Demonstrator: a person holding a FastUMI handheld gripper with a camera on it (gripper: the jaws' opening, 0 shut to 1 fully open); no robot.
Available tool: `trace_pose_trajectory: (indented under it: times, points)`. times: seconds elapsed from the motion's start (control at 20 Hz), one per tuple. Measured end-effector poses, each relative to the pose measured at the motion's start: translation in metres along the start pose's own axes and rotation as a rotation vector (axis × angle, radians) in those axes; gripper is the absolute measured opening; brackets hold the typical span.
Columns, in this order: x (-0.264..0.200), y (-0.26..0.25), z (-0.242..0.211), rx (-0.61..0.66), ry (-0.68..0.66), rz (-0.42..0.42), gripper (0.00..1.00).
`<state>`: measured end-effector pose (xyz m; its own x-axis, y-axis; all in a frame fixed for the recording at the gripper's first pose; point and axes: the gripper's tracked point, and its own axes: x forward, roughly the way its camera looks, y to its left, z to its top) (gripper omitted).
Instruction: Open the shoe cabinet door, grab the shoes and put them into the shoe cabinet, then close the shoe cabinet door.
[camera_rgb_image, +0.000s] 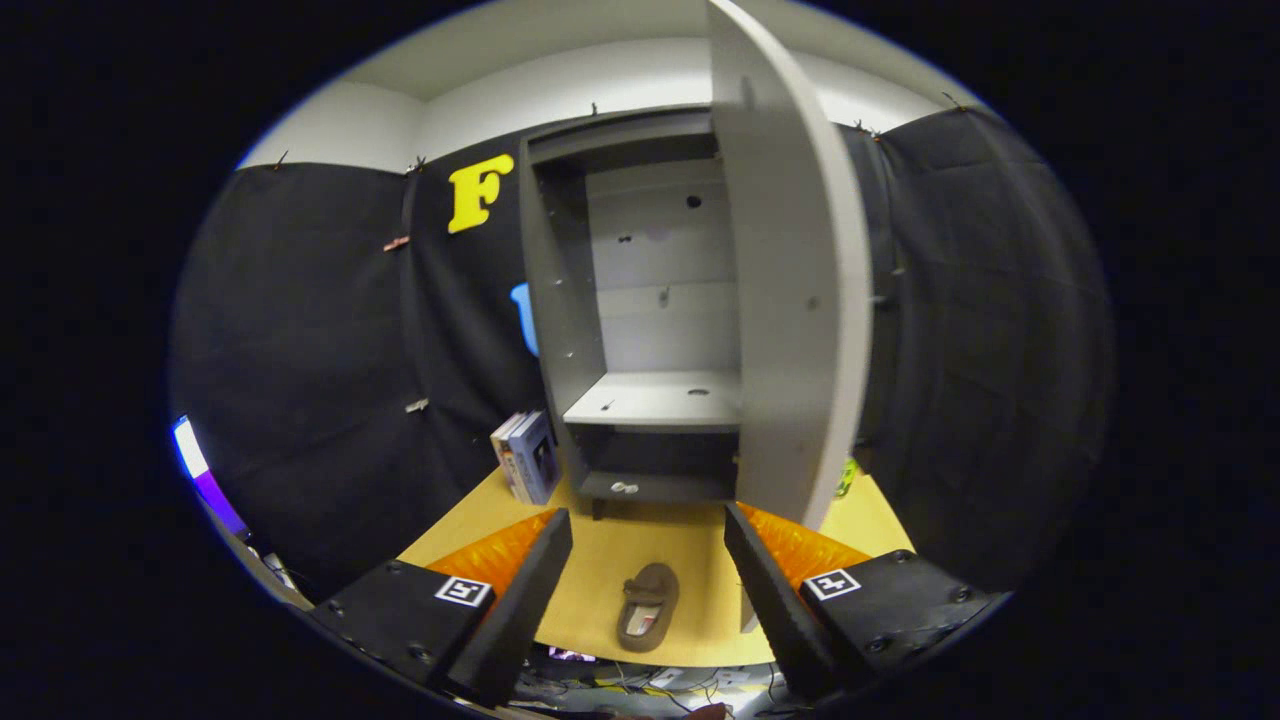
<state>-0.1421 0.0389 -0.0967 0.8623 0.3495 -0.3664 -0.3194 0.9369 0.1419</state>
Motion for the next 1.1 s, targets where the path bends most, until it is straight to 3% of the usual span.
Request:
trace_pose_trajectory:
  times: [0.25, 0.55, 1.1]
  points:
    - [0.072, 0.021, -0.106, 0.061, 0.281, 0.006, 1.0]
    - [0.135, 0.01, -0.232, 0.141, 0.503, -0.045, 0.99]
    - [0.223, -0.008, -0.321, 0.144, 0.545, -0.111, 0.97]
